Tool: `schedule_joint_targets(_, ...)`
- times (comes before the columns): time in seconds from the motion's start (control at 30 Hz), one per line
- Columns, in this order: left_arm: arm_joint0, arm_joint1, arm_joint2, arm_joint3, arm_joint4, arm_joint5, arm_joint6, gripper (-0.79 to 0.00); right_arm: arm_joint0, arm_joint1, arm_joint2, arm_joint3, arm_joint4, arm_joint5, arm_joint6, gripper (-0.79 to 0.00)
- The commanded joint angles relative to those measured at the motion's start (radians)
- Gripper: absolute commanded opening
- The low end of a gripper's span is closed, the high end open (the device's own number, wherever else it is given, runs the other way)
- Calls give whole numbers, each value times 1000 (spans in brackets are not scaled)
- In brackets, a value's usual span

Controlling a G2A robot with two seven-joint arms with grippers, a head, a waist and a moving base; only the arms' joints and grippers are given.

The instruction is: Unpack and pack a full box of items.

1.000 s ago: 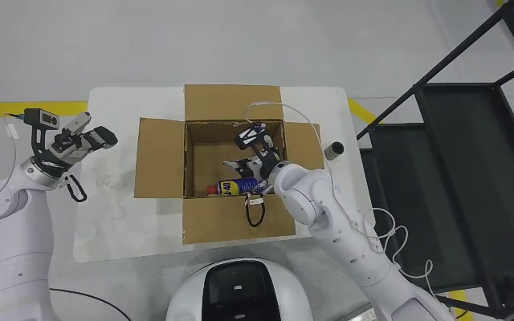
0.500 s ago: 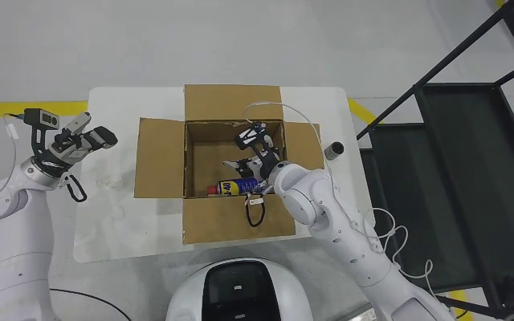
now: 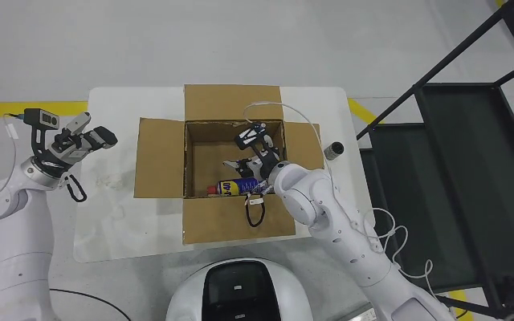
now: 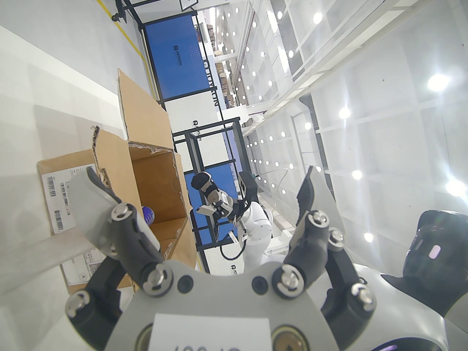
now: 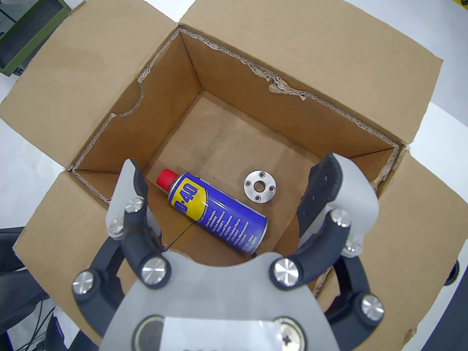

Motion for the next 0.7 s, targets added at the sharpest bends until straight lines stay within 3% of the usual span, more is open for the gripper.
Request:
schedule_joint_targets(0.0,0,0,0,0,0,0,0,0,0,0,0,0,0,0,0,0)
schedule_joint_targets(0.3,0,0,0,0,0,0,0,0,-3,-4,1,10,53,15,5,0)
schedule_joint_targets(0.5,0,0,0,0,0,0,0,0,98,-29,-30,84,183,158,195,0)
schedule_joint_targets(0.67,0,0,0,0,0,0,0,0,197,-49,-71,209,145,300,282,0)
